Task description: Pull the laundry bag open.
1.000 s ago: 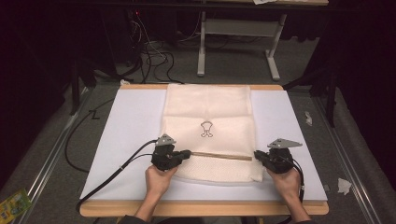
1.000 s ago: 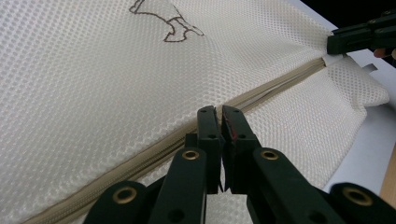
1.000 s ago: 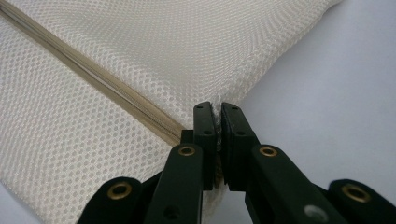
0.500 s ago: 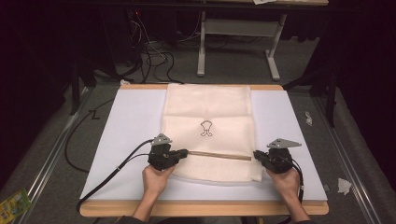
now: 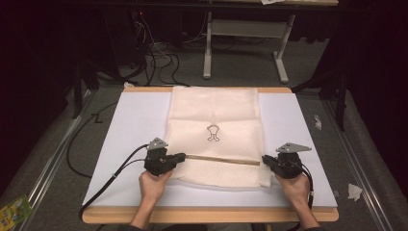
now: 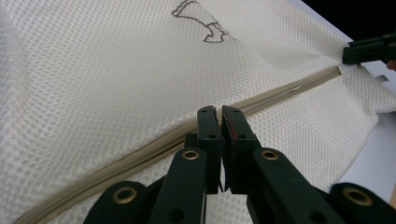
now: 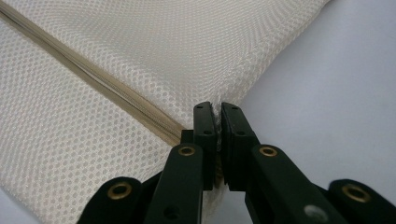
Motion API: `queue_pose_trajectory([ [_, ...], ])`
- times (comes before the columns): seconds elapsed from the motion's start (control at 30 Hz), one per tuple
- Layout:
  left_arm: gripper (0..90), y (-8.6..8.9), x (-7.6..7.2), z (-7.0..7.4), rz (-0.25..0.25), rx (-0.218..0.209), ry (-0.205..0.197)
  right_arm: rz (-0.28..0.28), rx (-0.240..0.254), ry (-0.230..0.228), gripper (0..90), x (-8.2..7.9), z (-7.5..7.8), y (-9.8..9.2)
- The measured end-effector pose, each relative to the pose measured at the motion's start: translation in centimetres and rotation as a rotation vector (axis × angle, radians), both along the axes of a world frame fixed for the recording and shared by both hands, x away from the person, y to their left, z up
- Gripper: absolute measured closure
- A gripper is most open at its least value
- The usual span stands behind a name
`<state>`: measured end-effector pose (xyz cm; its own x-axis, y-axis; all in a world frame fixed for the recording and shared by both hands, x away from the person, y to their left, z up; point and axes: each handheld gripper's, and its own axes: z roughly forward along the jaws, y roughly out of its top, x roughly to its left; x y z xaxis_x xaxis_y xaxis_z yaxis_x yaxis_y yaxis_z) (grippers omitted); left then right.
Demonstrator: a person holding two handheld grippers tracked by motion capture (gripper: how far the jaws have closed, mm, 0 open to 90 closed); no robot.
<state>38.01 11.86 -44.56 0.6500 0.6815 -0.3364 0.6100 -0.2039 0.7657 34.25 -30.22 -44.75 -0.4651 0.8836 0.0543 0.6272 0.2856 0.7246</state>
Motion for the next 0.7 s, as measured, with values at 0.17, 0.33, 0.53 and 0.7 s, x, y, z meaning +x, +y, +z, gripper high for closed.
queue_pose_trajectory([
  [0.17,87.4,0.8,0.0,-0.1,0.015,-0.002,0.004,-0.003,0.001,-0.001,87.0,0.0,-0.1,0.0],
  [0.33,87.4,1.5,0.0,0.2,0.031,-0.001,-0.004,-0.004,-0.003,-0.003,86.9,0.0,-0.1,-0.1],
  [0.53,87.4,1.6,0.1,0.2,0.031,0.002,-0.003,-0.005,0.003,-0.003,87.0,0.0,-0.1,-0.1],
  [0.7,87.4,1.8,0.1,0.2,0.028,0.006,0.001,-0.008,0.007,-0.007,87.0,0.0,0.0,-0.1],
])
